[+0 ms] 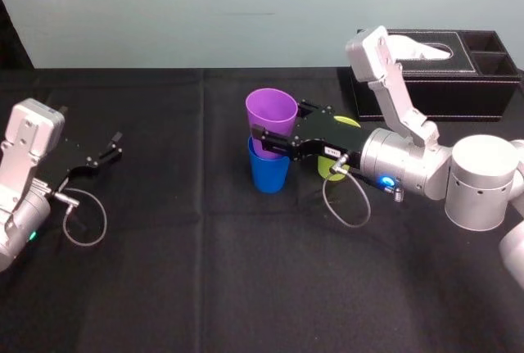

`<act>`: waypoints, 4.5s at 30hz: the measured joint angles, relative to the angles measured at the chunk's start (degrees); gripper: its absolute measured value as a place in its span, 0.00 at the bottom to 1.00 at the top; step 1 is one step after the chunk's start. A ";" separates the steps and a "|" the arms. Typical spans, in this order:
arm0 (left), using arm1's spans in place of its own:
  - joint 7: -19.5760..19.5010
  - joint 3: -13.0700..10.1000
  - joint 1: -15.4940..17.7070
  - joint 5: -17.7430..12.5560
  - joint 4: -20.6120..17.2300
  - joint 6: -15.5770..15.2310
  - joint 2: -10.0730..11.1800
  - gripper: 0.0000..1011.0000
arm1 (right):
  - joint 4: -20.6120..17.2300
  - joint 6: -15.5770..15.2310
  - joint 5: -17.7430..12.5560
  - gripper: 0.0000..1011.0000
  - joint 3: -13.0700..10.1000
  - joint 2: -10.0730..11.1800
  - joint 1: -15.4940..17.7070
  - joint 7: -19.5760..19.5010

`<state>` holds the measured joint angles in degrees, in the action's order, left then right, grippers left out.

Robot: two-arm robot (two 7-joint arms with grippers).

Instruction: Stack the three plastic cups sequentially using one hand.

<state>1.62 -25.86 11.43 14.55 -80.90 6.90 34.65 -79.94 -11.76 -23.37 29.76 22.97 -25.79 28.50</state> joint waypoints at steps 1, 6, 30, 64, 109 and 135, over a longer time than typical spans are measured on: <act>0.00 0.00 0.00 0.00 0.00 0.00 0.00 1.00 | 0.28 0.10 0.19 0.73 0.17 -0.08 -0.03 -0.05; 0.00 0.00 0.00 0.00 0.00 0.00 0.00 1.00 | 0.75 0.38 0.67 0.73 0.45 -0.27 -0.03 -0.36; 0.00 0.00 0.00 0.00 0.00 0.00 0.00 1.00 | 0.40 0.19 0.49 0.99 0.22 -0.15 0.02 -0.37; 0.00 0.00 0.00 0.00 0.00 0.01 0.00 1.00 | -11.07 5.39 0.35 0.99 -13.57 4.49 23.48 -13.78; 0.00 0.00 0.00 0.00 0.00 0.00 0.00 1.00 | 8.06 8.44 3.57 0.99 -13.12 -4.33 10.20 -6.51; 0.00 0.00 0.00 0.00 0.00 0.00 0.00 1.00 | 10.95 9.32 2.67 0.99 -11.30 -5.12 7.62 -4.28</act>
<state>1.62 -25.86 11.43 14.55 -80.90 6.91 34.65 -68.99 -2.44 -20.71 18.45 17.85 -18.16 24.22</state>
